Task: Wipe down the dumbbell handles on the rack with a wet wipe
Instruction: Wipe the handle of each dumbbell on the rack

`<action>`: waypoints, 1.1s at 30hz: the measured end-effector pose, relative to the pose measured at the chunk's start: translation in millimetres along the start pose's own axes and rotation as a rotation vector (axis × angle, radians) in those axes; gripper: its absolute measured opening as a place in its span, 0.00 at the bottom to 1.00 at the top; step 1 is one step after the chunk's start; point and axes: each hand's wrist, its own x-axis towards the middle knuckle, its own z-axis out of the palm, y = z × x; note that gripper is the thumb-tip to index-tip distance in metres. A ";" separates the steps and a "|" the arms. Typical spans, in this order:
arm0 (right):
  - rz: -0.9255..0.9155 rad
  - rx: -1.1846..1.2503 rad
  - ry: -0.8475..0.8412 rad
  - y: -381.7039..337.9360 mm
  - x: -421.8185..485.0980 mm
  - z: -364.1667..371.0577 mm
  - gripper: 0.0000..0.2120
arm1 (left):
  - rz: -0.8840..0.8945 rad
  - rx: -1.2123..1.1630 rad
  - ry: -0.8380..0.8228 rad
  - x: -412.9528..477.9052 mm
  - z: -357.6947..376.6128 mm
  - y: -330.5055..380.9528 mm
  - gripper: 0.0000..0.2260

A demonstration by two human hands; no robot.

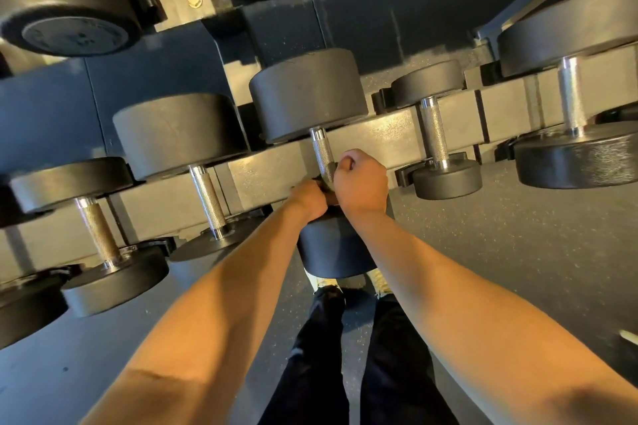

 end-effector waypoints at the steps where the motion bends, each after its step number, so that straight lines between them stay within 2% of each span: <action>1: -0.009 0.004 0.001 0.4 0.0 -0.5 0.11 | -0.008 0.017 0.013 -0.2 0.5 0.9 0.08; 6: -0.001 0.029 0.034 7.3 -2.0 -2.4 0.11 | -0.050 -0.024 0.139 -9.6 1.0 4.0 0.05; 11: -0.101 -0.027 -0.020 16.3 -6.9 -8.2 0.11 | -0.115 -0.063 0.251 -22.3 1.9 0.9 0.13; 16: -0.204 -0.057 -0.121 33.6 -14.4 -24.1 0.10 | -0.117 -0.293 0.369 -36.9 9.7 -0.4 0.17; 18: -0.211 0.018 -0.175 34.6 -14.9 -30.2 0.10 | -0.060 -0.419 0.456 -43.3 17.8 4.7 0.16; 21: -0.070 0.190 -0.274 20.9 -8.4 -36.1 0.12 | 0.072 -0.456 0.521 -52.1 28.8 16.4 0.14; 23: 0.024 0.299 -0.333 11.3 0.8 -38.2 0.13 | 0.146 -0.312 0.582 -55.0 31.1 23.9 0.09; 25: 0.095 0.358 -0.388 3.3 8.9 -36.8 0.08 | 0.225 -0.170 0.631 -55.3 32.4 30.2 0.08; 28: 0.140 0.371 -0.428 -7.9 17.1 -26.0 0.06 | 0.235 -0.308 0.650 -56.9 30.9 36.8 0.11; 30: 0.188 0.429 -0.372 -16.8 22.6 -17.4 0.07 | 0.250 -0.401 0.671 -59.4 29.3 34.7 0.13; 33: 0.321 0.553 -0.178 -25.1 34.6 -8.9 0.08 | 0.215 -0.504 0.714 -61.6 22.7 20.4 0.19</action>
